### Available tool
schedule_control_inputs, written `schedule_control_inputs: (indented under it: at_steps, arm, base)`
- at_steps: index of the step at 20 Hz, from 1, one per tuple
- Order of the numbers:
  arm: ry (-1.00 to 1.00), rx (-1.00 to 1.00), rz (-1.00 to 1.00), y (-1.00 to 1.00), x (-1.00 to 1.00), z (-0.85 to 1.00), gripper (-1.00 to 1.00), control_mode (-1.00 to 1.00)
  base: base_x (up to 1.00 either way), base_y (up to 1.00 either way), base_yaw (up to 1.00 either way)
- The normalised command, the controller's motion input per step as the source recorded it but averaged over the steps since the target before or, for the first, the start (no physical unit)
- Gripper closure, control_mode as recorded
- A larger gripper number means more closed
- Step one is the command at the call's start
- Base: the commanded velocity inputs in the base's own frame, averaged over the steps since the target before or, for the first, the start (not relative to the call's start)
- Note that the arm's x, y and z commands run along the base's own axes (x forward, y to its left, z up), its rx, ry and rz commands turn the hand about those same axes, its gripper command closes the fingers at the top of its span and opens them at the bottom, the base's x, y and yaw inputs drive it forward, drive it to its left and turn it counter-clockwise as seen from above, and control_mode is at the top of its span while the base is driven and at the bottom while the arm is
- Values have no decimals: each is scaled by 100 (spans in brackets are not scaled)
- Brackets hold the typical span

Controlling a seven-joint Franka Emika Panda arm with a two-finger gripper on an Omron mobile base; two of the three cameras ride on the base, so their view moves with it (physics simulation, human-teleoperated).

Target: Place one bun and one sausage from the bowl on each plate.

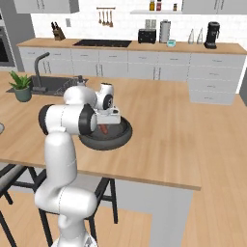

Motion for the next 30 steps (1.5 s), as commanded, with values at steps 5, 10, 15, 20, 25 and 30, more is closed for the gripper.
schedule_control_inputs:
  at_steps: [5, 10, 15, 20, 25, 30]
  arm:
    - [0, 0, 0, 0, -32, 45, 100, -100]
    - [0, 0, -2, -1, -60, 83, 100, -100]
    - [0, 0, -13, 1, -92, 66, 100, -100]
    - [-3, 1, -23, -19, -100, 20, 100, -100]
    - [-5, -1, -11, -10, -100, 35, 100, -100]
    - [-4, -8, -7, 0, -92, 45, 100, -100]
  base:
    - [0, 0, 0]
    - [0, 0, 0]
    - [0, 0, 0]
    - [0, 0, 0]
    - [0, 0, 0]
    - [0, 0, 0]
